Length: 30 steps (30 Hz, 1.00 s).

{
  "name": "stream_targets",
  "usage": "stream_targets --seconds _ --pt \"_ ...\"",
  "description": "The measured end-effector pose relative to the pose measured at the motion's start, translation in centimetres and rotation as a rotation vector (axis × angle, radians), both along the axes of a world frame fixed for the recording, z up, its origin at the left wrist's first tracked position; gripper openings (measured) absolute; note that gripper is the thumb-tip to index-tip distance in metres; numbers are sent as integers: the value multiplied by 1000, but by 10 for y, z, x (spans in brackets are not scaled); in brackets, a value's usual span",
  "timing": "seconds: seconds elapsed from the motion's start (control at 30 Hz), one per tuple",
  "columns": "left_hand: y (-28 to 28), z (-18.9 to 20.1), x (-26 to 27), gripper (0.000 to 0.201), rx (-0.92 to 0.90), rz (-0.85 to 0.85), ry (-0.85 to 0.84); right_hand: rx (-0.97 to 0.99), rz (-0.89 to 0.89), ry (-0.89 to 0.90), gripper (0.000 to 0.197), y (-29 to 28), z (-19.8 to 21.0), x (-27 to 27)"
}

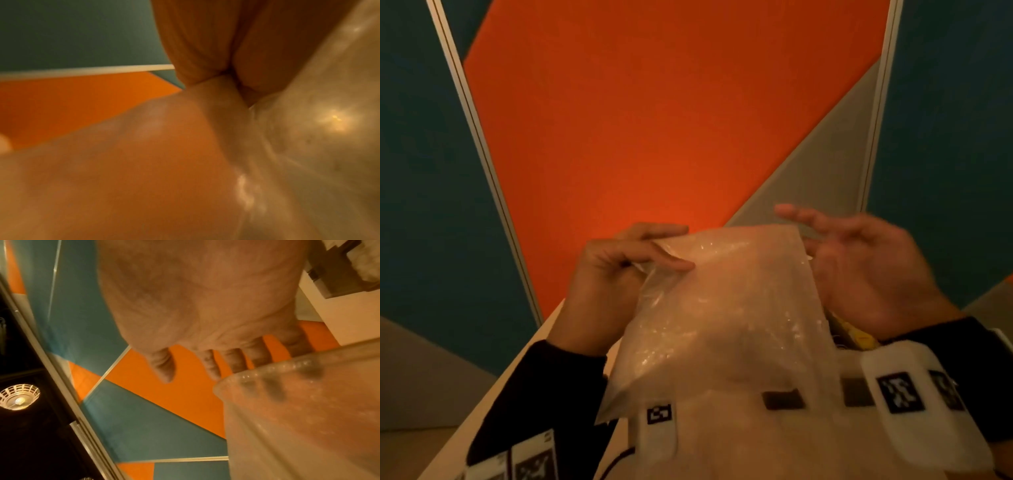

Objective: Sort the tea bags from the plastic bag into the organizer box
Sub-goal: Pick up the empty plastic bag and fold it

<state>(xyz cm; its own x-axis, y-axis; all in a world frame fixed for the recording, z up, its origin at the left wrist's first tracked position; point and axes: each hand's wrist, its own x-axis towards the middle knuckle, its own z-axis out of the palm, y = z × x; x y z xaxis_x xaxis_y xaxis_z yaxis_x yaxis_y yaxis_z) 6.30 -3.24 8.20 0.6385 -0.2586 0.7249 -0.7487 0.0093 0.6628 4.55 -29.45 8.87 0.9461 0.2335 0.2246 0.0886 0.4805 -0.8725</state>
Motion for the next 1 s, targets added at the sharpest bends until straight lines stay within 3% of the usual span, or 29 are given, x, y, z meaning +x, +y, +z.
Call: stream_targets --seconds 0.07,0.17,0.23,0.33,0.4,0.47,0.57,0.63,0.67,0.73,0.83,0.9,1.0 --pt "3 0 3 13 13 95 -136 -142 28 -39 66 -2 2 -4" --pt "-2 2 0 34 48 228 -331 -414 75 -129 86 13 3 -13" --pt "-6 3 -6 34 38 287 -406 -464 63 -129 88 25 -3 -12" --pt "-7 6 -12 21 -18 302 -396 -444 116 -79 68 32 -6 -13" --pt "-8 8 -13 33 -98 270 -298 -421 102 -19 62 28 -6 -11" --pt "-10 10 -12 50 -292 169 -30 -363 41 2 64 24 -5 -10" --pt "-10 14 -15 32 -399 -236 385 -279 -86 1 52 20 0 -12" --pt "-8 14 -16 48 -388 -442 586 -260 -157 6 49 18 5 -16" --pt "-7 14 -17 65 -346 -483 623 -268 -203 -3 48 18 7 -17" --pt "-11 13 -19 97 -203 -446 610 -344 -338 -53 44 19 9 -20" --pt "-22 13 -26 113 -46 -290 605 -530 -521 -195 33 22 11 -24" --pt "-26 10 -25 105 -54 -224 628 -580 -532 -266 33 24 14 -30" --pt "-27 8 -21 72 -102 -207 650 -605 -487 -281 42 22 17 -35"
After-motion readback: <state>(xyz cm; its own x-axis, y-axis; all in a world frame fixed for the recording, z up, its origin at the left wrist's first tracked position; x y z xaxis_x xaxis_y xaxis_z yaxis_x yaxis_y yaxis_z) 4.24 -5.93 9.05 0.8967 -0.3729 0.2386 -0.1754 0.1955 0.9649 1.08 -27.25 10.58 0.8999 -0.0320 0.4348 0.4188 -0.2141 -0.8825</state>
